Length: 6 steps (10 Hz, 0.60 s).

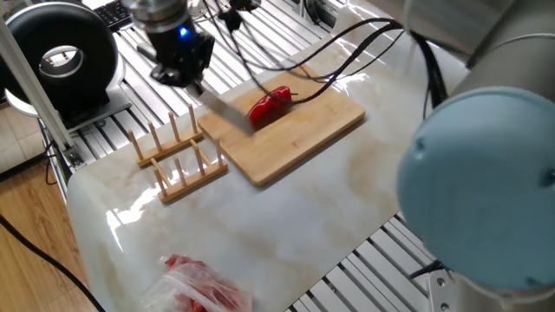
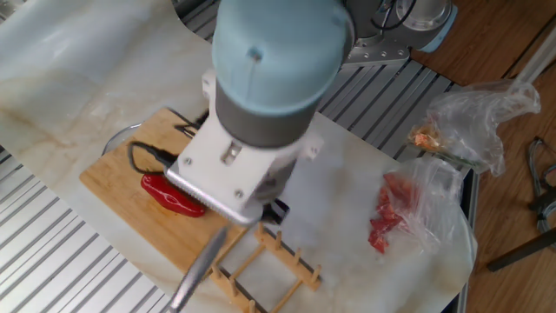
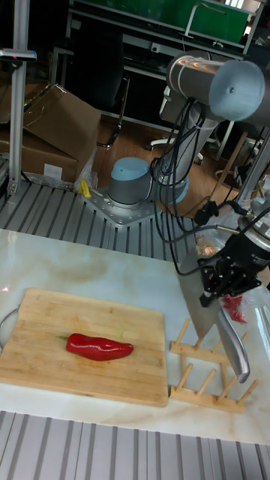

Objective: Chop the chili peppers

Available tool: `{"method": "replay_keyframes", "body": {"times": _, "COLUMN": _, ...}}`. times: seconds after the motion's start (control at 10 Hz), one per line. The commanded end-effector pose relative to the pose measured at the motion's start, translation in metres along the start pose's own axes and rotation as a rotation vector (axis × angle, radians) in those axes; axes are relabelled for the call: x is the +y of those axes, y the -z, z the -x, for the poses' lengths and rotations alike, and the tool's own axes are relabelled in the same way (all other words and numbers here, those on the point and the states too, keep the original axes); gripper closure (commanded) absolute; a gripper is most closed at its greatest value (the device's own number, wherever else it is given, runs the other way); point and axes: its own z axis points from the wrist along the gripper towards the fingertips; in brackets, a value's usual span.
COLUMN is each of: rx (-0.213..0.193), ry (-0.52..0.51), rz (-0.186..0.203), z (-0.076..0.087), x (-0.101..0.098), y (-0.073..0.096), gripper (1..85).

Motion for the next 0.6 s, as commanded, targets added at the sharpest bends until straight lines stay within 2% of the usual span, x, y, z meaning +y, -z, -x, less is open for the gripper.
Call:
{"method": "replay_keyframes", "body": {"times": 0.0, "rx": -0.078, "ry": 0.153, "rz": -0.076, "z": 0.018, "x": -0.035, "y": 0.000, "gripper": 84.3}}
{"method": "replay_keyframes", "body": {"times": 0.1, "rx": -0.110, "ry": 0.202, "rz": -0.075, "z": 0.029, "x": -0.040, "y": -0.008, "gripper": 84.3}}
{"method": "replay_keyframes", "body": {"times": 0.2, "rx": -0.134, "ry": 0.266, "rz": -0.095, "z": 0.037, "x": -0.049, "y": -0.013, "gripper": 84.3}}
{"method": "replay_keyframes", "body": {"times": 0.3, "rx": -0.146, "ry": 0.366, "rz": -0.118, "z": 0.040, "x": -0.057, "y": -0.018, "gripper": 84.3}}
{"method": "replay_keyframes", "body": {"times": 0.4, "rx": -0.152, "ry": 0.469, "rz": -0.120, "z": 0.040, "x": -0.059, "y": -0.022, "gripper": 84.3}}
{"method": "replay_keyframes", "body": {"times": 0.5, "rx": -0.183, "ry": 0.559, "rz": -0.076, "z": 0.038, "x": -0.052, "y": -0.028, "gripper": 84.3}}
